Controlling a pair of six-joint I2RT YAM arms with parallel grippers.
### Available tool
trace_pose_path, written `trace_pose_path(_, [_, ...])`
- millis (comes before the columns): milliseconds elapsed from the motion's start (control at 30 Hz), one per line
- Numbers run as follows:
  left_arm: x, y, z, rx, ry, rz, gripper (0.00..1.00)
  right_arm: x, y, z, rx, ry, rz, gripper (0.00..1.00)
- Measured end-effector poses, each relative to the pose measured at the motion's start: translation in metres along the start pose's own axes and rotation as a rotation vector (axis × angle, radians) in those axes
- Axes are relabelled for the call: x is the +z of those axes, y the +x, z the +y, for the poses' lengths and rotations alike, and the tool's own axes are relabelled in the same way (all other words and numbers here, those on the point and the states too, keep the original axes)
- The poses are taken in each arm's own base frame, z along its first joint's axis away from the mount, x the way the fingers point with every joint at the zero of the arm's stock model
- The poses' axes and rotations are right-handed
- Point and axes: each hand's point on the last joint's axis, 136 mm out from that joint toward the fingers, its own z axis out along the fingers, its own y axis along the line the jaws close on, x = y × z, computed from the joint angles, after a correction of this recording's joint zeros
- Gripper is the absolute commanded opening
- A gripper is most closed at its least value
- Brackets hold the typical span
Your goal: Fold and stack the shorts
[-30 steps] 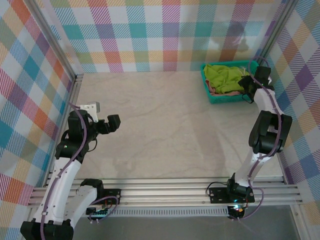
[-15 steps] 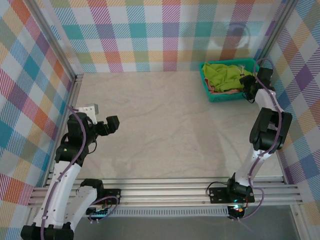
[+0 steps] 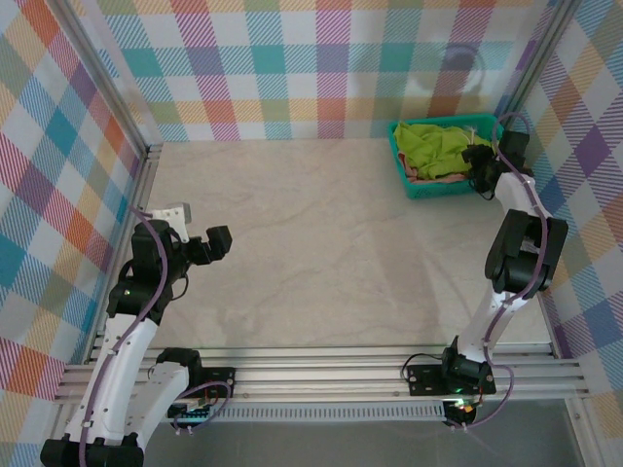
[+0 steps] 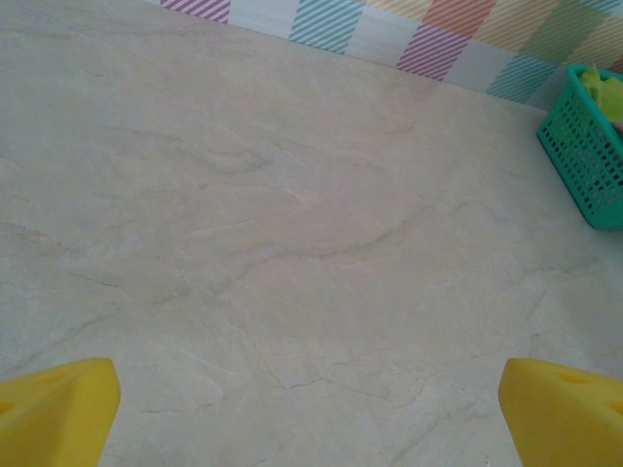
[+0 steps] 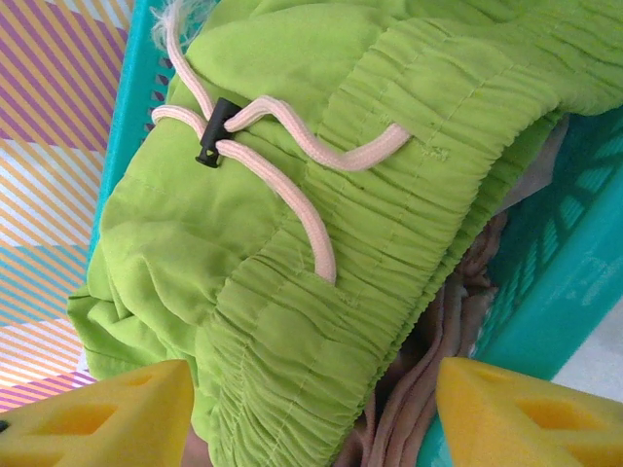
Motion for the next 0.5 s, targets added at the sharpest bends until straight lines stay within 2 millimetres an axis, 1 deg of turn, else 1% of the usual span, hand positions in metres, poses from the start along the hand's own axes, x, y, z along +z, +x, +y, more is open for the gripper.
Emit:
trace_pose_path(133, [0.000,0.000,0.000,0.000,0.000,0.000,1.00,0.001,0.001,0.003,0.011,-0.012,0.011,0.63])
trace_pose_path(333, [0.000,0.000,0.000,0.000,0.000,0.000,1.00,0.006,-0.004,0.016,0.022,-0.047,0.019,0.55])
trace_pose_path(500, [0.000,0.000,0.000,0.000,0.000,0.001,1.00,0.014,-0.001,0.024,0.020,-0.069,0.049,0.54])
